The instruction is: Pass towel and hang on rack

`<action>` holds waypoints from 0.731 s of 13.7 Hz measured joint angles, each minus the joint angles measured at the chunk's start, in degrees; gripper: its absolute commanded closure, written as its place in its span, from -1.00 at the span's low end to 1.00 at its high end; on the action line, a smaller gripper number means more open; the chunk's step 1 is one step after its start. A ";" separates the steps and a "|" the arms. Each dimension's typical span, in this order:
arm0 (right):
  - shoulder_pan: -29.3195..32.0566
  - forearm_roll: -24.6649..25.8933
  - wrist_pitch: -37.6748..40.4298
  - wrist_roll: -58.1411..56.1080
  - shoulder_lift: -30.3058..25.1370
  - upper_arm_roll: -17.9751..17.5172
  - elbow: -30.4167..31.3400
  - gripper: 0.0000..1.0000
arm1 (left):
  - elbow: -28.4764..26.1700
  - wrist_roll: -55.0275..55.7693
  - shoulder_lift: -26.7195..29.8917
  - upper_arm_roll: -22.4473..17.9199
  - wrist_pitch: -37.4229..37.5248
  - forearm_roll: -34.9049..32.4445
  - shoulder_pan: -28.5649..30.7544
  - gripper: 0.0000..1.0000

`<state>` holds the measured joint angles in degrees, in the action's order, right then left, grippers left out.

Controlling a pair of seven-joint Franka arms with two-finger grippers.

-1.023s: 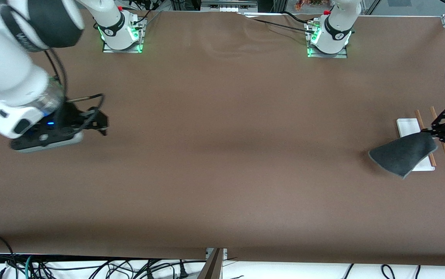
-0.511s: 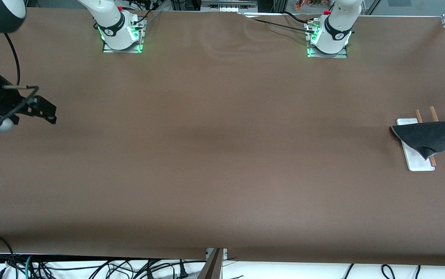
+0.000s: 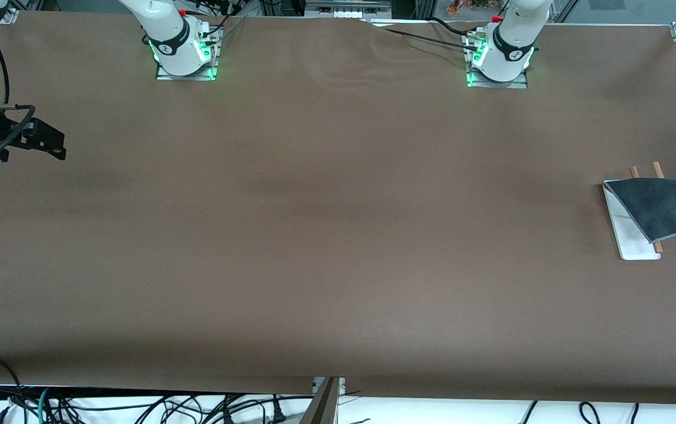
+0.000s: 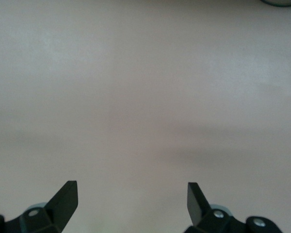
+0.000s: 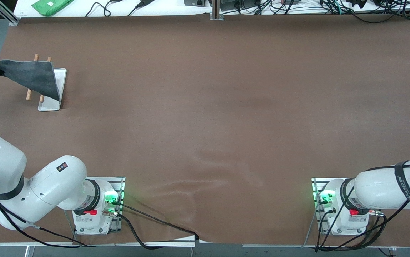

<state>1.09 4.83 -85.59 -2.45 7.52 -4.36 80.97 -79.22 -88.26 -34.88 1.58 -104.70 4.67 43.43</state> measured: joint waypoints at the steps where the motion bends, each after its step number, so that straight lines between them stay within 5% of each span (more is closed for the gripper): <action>1: 0.00 0.00 0.33 -0.06 -0.01 -0.04 0.00 -1.00 | 0.01 0.00 -0.83 -0.01 -0.20 0.00 0.03 1.00; 4: -0.01 -0.01 0.73 -0.36 0.00 -0.09 -0.01 -1.00 | 0.03 0.00 -3.70 -0.11 -2.70 0.00 0.50 1.00; 5: -0.01 -0.01 0.73 -0.53 0.00 -0.11 -0.02 -1.00 | 0.04 0.00 -4.57 -0.12 -3.87 0.00 1.04 0.82; 6: -0.02 -0.01 0.73 -0.59 0.00 -0.13 -0.03 -1.00 | 0.04 0.00 -5.32 -0.12 -4.85 0.00 1.55 -0.81; 7: -0.02 -0.01 0.73 -0.61 0.00 -0.15 -0.03 -1.00 | 0.05 0.00 -5.94 -0.12 -5.92 0.00 1.90 -1.00; 10: -0.03 -0.01 0.73 -0.63 0.01 -0.20 -0.04 -1.00 | 0.08 0.09 -7.08 -0.08 -7.52 0.04 2.18 -1.00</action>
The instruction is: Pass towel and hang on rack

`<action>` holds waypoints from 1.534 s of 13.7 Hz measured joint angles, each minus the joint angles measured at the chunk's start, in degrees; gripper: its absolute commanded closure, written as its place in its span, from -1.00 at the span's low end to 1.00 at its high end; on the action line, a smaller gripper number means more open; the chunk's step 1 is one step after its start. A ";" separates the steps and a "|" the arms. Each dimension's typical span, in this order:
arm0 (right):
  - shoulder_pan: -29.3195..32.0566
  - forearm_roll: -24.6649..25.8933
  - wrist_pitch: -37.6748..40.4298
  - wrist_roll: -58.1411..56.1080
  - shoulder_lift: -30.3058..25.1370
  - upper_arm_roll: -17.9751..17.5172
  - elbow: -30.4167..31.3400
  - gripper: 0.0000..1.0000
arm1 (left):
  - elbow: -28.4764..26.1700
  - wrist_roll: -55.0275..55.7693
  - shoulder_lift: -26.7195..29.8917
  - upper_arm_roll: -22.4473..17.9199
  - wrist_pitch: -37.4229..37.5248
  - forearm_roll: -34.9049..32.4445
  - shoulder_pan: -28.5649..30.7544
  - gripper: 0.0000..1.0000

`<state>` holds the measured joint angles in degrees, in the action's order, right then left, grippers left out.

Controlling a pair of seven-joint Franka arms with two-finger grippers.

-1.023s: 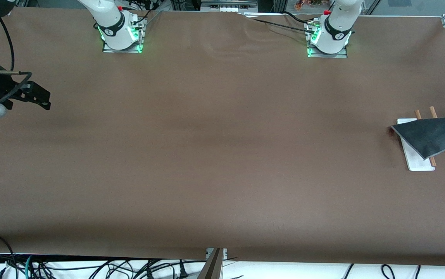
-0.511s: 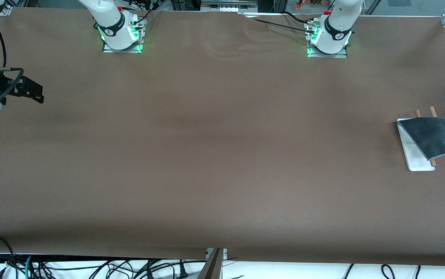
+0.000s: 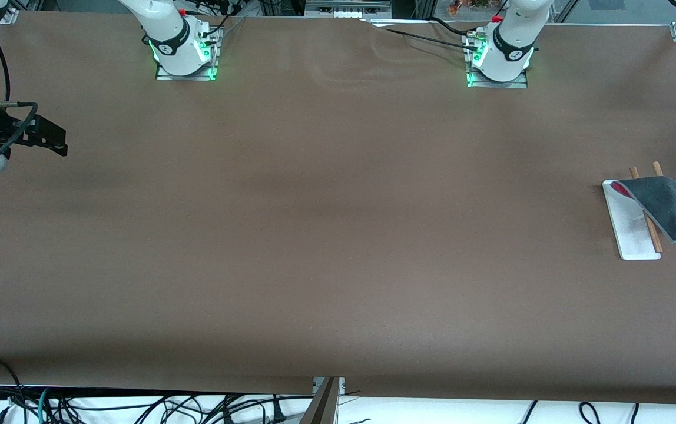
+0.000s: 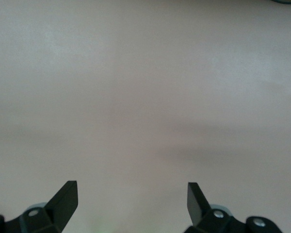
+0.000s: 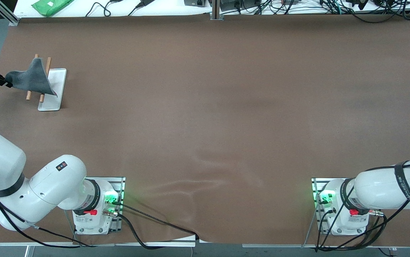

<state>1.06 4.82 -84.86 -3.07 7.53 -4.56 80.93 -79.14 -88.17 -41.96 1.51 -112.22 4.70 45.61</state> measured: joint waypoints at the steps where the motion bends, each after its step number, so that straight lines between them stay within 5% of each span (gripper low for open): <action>1: 0.00 0.00 0.00 0.00 0.00 -0.07 0.00 -1.00 | 0.04 0.05 0.00 0.08 -0.06 0.00 0.00 -1.00; 14: -0.10 0.00 -0.05 -0.04 0.15 -0.32 -0.04 -1.00 | 2.06 2.60 0.63 0.46 3.09 0.00 -1.50 -1.00; 21: -0.11 0.00 -0.05 -0.05 0.15 -0.34 -0.08 -1.00 | 3.13 12.24 10.00 1.05 16.43 -2.66 -7.28 -1.00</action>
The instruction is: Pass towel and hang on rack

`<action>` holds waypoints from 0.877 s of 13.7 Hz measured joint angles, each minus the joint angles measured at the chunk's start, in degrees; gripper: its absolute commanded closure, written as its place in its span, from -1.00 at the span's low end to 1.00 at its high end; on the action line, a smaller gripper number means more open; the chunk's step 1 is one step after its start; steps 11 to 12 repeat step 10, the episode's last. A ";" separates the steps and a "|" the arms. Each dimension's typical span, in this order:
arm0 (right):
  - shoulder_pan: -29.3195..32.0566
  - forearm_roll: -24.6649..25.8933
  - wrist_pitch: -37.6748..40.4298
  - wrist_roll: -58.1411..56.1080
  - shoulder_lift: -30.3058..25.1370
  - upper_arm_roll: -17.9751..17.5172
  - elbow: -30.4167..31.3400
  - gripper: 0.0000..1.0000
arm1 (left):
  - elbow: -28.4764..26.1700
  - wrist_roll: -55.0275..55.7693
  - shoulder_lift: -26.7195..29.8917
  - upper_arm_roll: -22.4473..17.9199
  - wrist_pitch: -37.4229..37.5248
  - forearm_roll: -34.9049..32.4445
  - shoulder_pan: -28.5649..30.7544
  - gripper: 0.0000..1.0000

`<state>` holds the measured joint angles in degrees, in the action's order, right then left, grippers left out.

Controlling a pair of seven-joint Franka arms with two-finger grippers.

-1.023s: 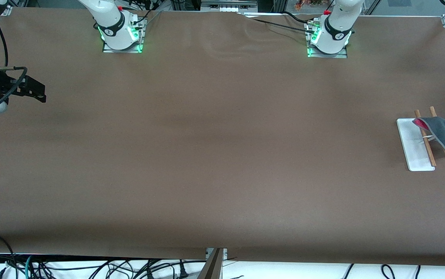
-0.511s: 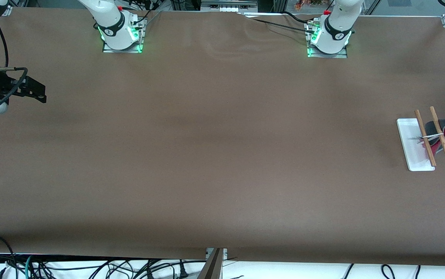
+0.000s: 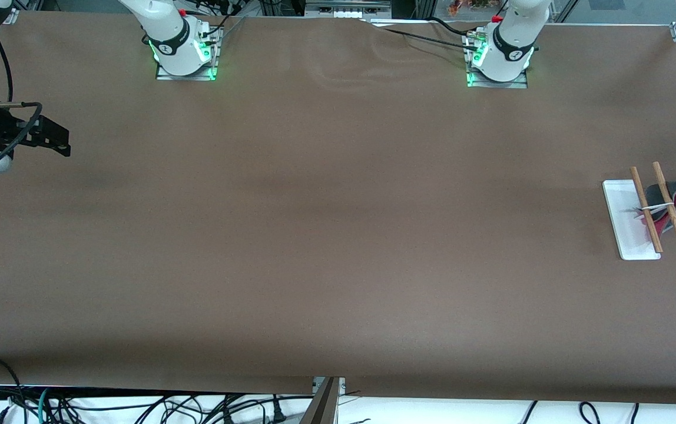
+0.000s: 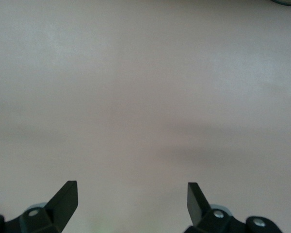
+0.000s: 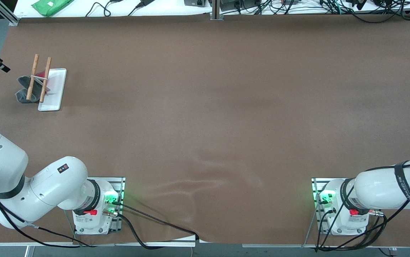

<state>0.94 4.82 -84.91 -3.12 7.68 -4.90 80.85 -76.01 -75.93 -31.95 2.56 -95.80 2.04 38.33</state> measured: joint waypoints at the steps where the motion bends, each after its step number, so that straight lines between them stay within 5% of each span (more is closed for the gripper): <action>1: 0.00 0.00 0.00 0.00 0.00 0.00 0.00 -1.00 | 0.04 2.30 2.18 0.09 2.10 -0.04 -1.70 -1.00; 10: -0.03 0.00 0.00 0.00 0.01 -0.02 -0.03 -1.00 | -0.15 48.73 14.48 1.16 20.68 -0.58 -28.31 -1.00; 12: -0.03 0.00 0.00 0.00 0.01 -0.02 -0.03 -1.00 | -0.15 48.73 14.48 1.16 20.68 -0.58 -28.31 -1.00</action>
